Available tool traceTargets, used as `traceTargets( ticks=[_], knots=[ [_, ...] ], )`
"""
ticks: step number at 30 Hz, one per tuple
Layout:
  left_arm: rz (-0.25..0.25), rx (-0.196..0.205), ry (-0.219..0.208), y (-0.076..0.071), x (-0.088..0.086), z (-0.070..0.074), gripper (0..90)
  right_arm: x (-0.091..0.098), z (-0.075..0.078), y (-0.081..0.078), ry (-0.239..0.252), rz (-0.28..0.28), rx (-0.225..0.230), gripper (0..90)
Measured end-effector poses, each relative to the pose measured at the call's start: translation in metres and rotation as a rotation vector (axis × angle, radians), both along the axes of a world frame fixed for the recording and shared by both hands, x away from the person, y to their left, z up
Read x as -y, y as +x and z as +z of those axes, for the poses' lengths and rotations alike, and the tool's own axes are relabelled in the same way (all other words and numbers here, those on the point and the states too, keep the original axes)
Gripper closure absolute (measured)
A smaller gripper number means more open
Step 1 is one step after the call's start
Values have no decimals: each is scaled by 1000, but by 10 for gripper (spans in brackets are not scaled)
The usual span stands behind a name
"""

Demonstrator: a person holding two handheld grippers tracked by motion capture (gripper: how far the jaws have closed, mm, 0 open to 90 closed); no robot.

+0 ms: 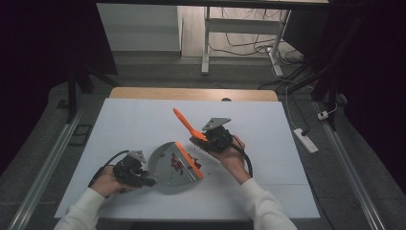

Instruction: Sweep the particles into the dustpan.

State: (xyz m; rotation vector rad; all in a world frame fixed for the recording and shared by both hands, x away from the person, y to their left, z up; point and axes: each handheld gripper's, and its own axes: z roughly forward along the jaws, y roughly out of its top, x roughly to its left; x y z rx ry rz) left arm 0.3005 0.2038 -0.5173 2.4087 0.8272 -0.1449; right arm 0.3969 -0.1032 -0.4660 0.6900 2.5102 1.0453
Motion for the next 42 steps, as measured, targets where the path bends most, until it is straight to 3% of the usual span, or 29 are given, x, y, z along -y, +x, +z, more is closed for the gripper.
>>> traceTargets(
  ticks=[6, 10, 15, 18, 20, 22, 25, 27, 30, 33, 35, 38, 39, 41, 42],
  knots=[
    [-2, 0, 0, 0, 0, 0, 615, 3, -15, 10, -31, -34, -24, 700],
    [-1, 1, 0, 0, 0, 0, 615, 1, -20, 12, -15, -32, -45, 700],
    [-2, 2, 1, 0, 0, 0, 615, -7, -20, 6, -31, -2, -40, 700],
    [-2, 2, 2, 0, 0, 0, 615, -12, -20, 2, -11, 29, -73, 701],
    [-2, 2, 2, 0, 0, 0, 615, -16, -20, -2, -29, 39, -58, 701],
    [-2, 2, 2, 0, 0, 0, 615, -20, -20, -5, -24, 54, -70, 701],
    [-3, 2, 3, 0, 0, 0, 615, -24, -20, -9, -26, 60, -66, 701],
    [-4, 3, 5, 0, 0, 0, 615, -26, -21, -11, 0, 74, -94, 701],
    [-5, 2, 4, 0, 0, 0, 614, -30, -20, -16, -15, 76, -86, 701],
    [-4, 2, 4, 0, 0, 0, 614, -33, -19, -19, 22, 92, -95, 701],
    [-3, 3, 3, 0, 0, 0, 614, -35, -16, -20, 70, 124, -138, 702],
    [-3, 4, 3, 0, 0, 0, 615, -42, -14, -26, 76, 178, -147, 701],
    [-4, 4, 3, 0, 0, 0, 615, -42, -13, -26, 108, 196, -165, 701],
    [-4, 4, 3, 0, 0, 0, 615, -39, -8, -26, 160, 189, -180, 701],
    [-5, 2, 2, 0, 0, -1, 615, -37, -4, -25, 160, 181, -161, 701]
  ],
)
